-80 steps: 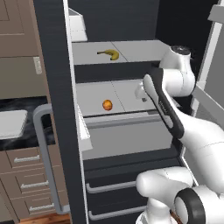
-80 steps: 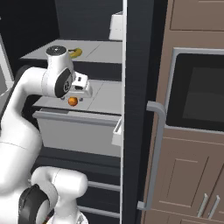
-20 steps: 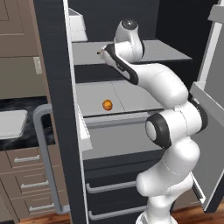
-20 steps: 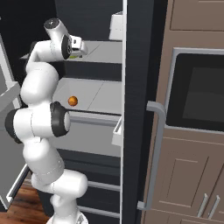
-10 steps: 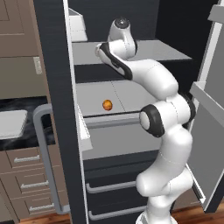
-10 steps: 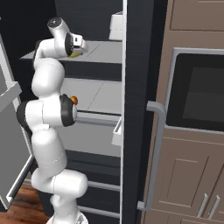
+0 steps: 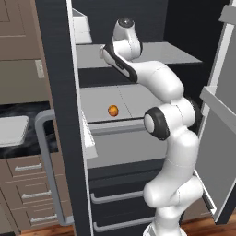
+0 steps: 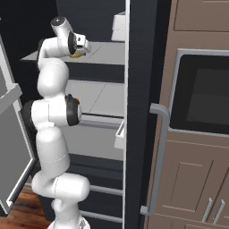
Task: Pick the banana and peach from the fridge and place them inside the tupperware on the counter.
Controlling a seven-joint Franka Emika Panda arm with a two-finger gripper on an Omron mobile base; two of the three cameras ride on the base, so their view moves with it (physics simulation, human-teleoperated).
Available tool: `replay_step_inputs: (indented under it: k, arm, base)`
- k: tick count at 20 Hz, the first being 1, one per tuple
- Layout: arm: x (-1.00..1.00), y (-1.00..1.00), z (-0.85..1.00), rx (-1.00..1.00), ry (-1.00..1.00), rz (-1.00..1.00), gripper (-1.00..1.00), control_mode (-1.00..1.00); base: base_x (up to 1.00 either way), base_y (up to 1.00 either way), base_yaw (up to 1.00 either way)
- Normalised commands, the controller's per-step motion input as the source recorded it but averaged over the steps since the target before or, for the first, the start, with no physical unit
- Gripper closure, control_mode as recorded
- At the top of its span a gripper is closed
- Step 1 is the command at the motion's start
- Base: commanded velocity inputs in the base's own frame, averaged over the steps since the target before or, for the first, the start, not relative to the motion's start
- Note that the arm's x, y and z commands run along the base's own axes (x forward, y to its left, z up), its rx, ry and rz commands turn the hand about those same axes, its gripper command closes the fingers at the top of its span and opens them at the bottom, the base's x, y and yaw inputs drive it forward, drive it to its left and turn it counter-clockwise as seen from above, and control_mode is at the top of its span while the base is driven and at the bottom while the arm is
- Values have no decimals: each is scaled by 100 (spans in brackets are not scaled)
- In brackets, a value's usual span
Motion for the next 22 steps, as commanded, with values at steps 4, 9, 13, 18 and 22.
replay_step_inputs:
  k: [4, 9, 13, 18, 22]
  arm:
    - [7, 0, -25, 0, -5, 0, 100, -100]
    - [-9, -23, -23, 0, -13, 0, 100, -100]
    - [-89, -54, -31, 0, -6, 0, 100, -100]
    - [-100, -67, -9, 7, 0, 0, 100, -100]
    - [-100, -33, 0, 8, -10, 1, 100, -100]
  base:
    - [0, 0, 0]
    - [0, 0, 0]
    - [0, 0, 0]
    - [0, 0, 0]
    - [0, 0, 0]
